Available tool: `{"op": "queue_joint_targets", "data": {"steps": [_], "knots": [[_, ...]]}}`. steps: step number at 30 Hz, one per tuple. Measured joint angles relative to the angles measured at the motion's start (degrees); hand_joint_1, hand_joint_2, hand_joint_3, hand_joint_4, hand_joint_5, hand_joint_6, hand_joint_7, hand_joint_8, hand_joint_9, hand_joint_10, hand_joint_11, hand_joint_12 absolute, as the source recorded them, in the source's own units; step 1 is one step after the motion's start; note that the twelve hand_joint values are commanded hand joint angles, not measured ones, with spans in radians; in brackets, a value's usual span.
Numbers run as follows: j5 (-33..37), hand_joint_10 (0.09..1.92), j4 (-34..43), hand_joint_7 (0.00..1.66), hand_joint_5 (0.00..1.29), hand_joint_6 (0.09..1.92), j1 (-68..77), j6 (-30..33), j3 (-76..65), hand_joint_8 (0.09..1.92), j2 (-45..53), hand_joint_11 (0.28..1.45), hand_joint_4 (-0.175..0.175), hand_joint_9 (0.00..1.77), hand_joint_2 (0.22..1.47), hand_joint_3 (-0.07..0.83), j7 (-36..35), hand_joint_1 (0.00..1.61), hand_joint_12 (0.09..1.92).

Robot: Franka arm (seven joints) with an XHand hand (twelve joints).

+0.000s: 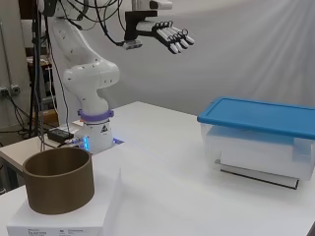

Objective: Teleoperate dual arm-hand system to remove items from a box

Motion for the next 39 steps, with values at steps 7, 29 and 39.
{"op": "queue_joint_targets", "data": {"steps": [7, 29, 39], "knots": [[0.57, 0.09, -0.91, 0.17, 0.16, 0.09, -0.24, 8.3, -0.53, 0.09, 6.89, 0.45, 0.002, 0.25, 0.85, -0.005, 0.68, 0.1, 0.09], [-2.71, 0.8, -11.92, 0.65, 0.49, 0.75, 2.07, 27.21, 4.28, 0.8, -4.12, 0.8, 0.124, 0.78, 0.98, 0.027, -7.09, 0.61, 0.72], [3.25, 0.19, -8.41, 0.08, 0.05, 0.14, 2.88, 18.3, 3.1, 0.16, -1.76, 0.39, 0.047, 0.1, 0.72, -0.009, -10.28, 0.13, 0.22]]}}
